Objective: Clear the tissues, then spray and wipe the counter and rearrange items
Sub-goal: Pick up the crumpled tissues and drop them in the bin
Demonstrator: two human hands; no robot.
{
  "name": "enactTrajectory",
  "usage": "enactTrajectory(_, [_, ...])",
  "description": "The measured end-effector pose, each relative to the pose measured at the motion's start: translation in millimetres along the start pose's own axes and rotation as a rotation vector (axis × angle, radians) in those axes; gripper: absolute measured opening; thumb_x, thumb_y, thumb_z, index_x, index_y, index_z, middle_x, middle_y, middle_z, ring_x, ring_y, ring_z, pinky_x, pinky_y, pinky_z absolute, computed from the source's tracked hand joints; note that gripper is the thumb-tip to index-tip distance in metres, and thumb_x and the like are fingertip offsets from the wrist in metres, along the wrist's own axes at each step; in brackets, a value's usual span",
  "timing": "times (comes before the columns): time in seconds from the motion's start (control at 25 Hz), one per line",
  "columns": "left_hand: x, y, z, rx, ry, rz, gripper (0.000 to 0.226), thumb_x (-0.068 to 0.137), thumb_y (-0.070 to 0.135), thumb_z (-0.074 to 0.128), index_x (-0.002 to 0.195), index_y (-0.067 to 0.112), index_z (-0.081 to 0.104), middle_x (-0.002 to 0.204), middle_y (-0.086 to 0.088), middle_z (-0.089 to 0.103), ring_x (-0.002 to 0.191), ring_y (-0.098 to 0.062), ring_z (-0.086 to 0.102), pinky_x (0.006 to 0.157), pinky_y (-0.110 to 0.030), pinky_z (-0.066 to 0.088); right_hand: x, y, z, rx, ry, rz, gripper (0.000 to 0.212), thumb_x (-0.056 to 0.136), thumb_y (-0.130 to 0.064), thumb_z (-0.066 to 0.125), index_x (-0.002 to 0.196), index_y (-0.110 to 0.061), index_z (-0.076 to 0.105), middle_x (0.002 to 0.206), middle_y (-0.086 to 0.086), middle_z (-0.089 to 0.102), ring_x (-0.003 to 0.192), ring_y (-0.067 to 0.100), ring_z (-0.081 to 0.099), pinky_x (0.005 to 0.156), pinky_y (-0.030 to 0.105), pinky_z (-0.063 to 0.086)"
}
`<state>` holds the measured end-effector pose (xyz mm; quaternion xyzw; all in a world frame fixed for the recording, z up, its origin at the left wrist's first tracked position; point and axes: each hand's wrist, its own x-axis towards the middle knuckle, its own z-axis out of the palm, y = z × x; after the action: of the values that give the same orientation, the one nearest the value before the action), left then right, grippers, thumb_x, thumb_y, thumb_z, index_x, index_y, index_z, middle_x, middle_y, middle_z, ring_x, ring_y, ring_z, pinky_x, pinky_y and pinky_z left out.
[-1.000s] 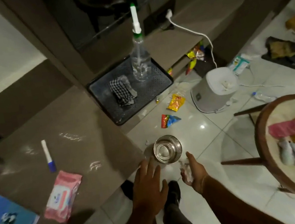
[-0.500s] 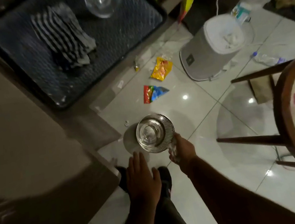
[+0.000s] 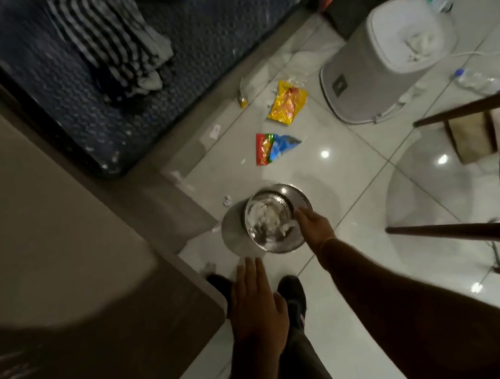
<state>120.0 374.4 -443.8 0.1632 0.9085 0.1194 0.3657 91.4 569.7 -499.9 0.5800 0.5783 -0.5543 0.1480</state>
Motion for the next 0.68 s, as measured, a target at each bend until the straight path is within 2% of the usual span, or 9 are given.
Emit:
enactTrajectory(0.12, [-34.1, 35.4, -39.1, -0.009, 0.050, 0.219, 0.072, 0.101, 0.037, 0.046, 0.164, 0.030, 0.011, 0.174, 0.010, 0.008, 0.161, -0.012, 0.012, 0.129, -0.030, 0.021, -62.5, -21.5, -21.4, -0.266, 0.068, -0.323, 0.043, 0.105, -0.033, 0.059, 0.145, -0.021, 0.062, 0.143, 0.010, 0.066, 0.133, 0.031, 0.060, 0.107, 0.035, 0.046])
enactTrajectory(0.16, [-48.6, 48.6, -55.9, 0.021, 0.076, 0.280, 0.070, 0.096, 0.037, 0.055, 0.160, 0.032, 0.028, 0.170, 0.012, 0.025, 0.157, -0.010, 0.027, 0.125, -0.028, 0.032, -85.4, -28.6, -28.3, -0.377, 0.083, -0.439, 0.044, 0.105, -0.031, 0.059, 0.148, -0.022, 0.060, 0.148, 0.008, 0.063, 0.136, 0.030, 0.056, 0.109, 0.038, 0.045])
enactTrajectory(0.24, [-75.4, 72.2, -98.6, 0.098, 0.177, 0.340, 0.060, 0.075, 0.038, 0.076, 0.134, 0.035, 0.060, 0.143, 0.016, 0.060, 0.132, -0.006, 0.060, 0.107, -0.023, 0.051, -129.8, -47.0, -42.7, -0.562, 0.126, -0.592, 0.047, 0.105, -0.029, 0.059, 0.152, -0.024, 0.055, 0.157, 0.008, 0.054, 0.145, 0.031, 0.048, 0.117, 0.044, 0.039])
enactTrajectory(0.28, [-90.8, 82.1, -128.5, 0.127, 0.254, 0.333, 0.058, 0.067, 0.038, 0.080, 0.122, 0.036, 0.064, 0.130, 0.017, 0.066, 0.121, -0.005, 0.065, 0.101, -0.021, 0.053, -156.6, -65.0, -50.0, -0.602, 0.136, -0.631, 0.049, 0.106, -0.030, 0.058, 0.155, -0.024, 0.051, 0.161, 0.009, 0.049, 0.149, 0.032, 0.044, 0.120, 0.046, 0.035])
enactTrajectory(0.36, [-115.3, 99.7, -188.6, 0.124, 0.328, 0.327, 0.057, 0.064, 0.039, 0.081, 0.118, 0.034, 0.063, 0.123, 0.014, 0.069, 0.114, -0.007, 0.067, 0.098, -0.024, 0.054, -206.1, -106.3, -62.4, -0.641, 0.152, -0.667, 0.054, 0.107, -0.034, 0.054, 0.160, -0.026, 0.042, 0.168, 0.008, 0.039, 0.157, 0.031, 0.032, 0.125, 0.050, 0.027])
enactTrajectory(0.44, [-136.3, 111.9, -250.4, 0.091, 0.410, 0.244, 0.059, 0.076, 0.040, 0.073, 0.131, 0.028, 0.059, 0.140, 0.006, 0.063, 0.131, -0.014, 0.060, 0.109, -0.033, 0.049, -250.9, -148.8, -71.0, -0.689, 0.176, -0.768, 0.058, 0.107, -0.036, 0.053, 0.162, -0.025, 0.039, 0.172, 0.006, 0.033, 0.161, 0.030, 0.025, 0.128, 0.054, 0.021])
enactTrajectory(0.52, [-159.9, 105.3, -302.9, 0.074, 0.491, 0.134, 0.064, 0.090, 0.037, 0.057, 0.151, 0.025, 0.042, 0.166, 0.000, 0.037, 0.155, -0.020, 0.032, 0.126, -0.041, 0.029, -300.5, -186.5, -67.2, -0.706, 0.181, -0.927, 0.060, 0.106, -0.038, 0.055, 0.162, -0.023, 0.039, 0.172, 0.006, 0.032, 0.162, 0.030, 0.023, 0.128, 0.056, 0.018])
enactTrajectory(0.6, [-176.2, 83.6, -337.2, 0.093, 0.573, 0.057, 0.071, 0.097, 0.038, 0.047, 0.162, 0.023, 0.024, 0.174, 0.000, 0.013, 0.162, -0.021, 0.011, 0.131, -0.044, 0.013, -332.8, -217.0, -54.1, -0.740, 0.168, -1.082, 0.063, 0.105, -0.040, 0.056, 0.164, -0.024, 0.036, 0.173, 0.005, 0.029, 0.163, 0.028, 0.019, 0.128, 0.057, 0.015])
enactTrajectory(0.68, [-198.9, 52.7, -359.1, 0.084, 0.630, -0.011, 0.071, 0.099, 0.038, 0.041, 0.164, 0.022, 0.017, 0.175, -0.001, 0.008, 0.163, -0.022, 0.006, 0.132, -0.043, 0.007, -358.5, -235.7, -37.5, -0.814, 0.112, -1.192, 0.067, 0.104, -0.043, 0.056, 0.165, -0.026, 0.034, 0.174, 0.003, 0.028, 0.163, 0.027, 0.019, 0.128, 0.058, 0.015])
